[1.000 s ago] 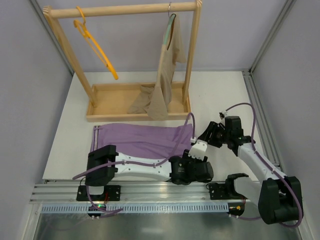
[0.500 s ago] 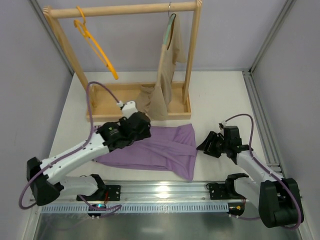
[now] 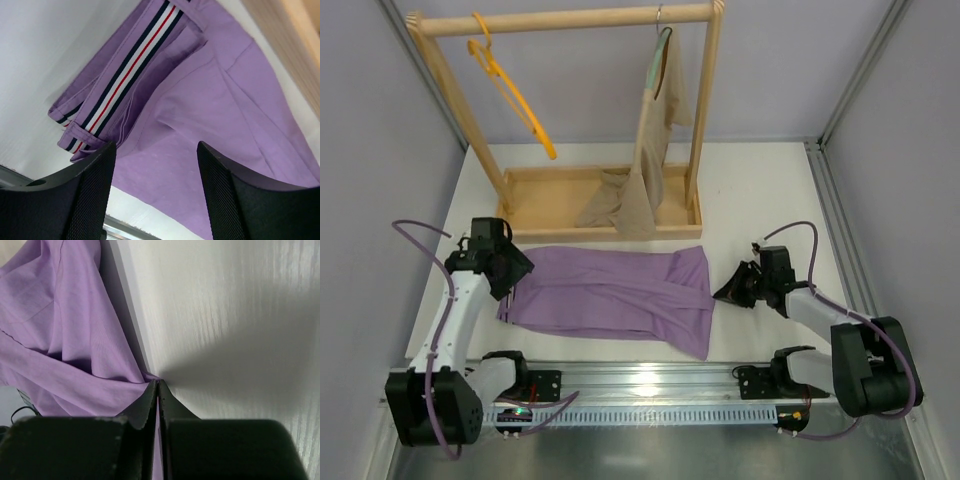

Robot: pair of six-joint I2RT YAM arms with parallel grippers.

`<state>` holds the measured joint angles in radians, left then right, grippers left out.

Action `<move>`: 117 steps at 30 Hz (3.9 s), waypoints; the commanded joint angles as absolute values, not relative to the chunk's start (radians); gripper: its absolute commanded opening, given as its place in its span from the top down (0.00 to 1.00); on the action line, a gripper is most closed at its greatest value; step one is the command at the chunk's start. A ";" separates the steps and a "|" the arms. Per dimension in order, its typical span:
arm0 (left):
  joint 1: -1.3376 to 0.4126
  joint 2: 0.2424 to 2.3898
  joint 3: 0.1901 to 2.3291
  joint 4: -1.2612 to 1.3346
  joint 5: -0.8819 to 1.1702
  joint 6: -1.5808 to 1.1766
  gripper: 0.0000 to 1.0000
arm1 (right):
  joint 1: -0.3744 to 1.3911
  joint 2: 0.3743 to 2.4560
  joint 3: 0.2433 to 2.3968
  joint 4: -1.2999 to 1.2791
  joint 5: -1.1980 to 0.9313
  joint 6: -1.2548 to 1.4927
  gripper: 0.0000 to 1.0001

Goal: Place the trousers on the hanger
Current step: Fold the trousers

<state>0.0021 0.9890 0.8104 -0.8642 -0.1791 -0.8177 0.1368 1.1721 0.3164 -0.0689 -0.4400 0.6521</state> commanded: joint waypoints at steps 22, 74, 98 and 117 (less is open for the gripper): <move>0.049 1.200 0.838 -0.707 0.067 -0.687 1.00 | 0.143 1.020 0.606 -0.379 -0.325 0.509 0.38; -0.903 1.430 1.077 -0.167 0.083 -1.135 1.00 | 1.200 0.913 0.581 -0.084 0.448 0.919 0.13; -0.946 1.470 1.180 -0.313 0.052 -1.060 0.54 | 1.177 0.667 0.417 -0.318 0.604 1.097 0.08; -0.864 1.289 0.897 -0.448 -0.031 -1.008 0.47 | 0.833 1.110 0.410 0.150 0.071 0.907 0.26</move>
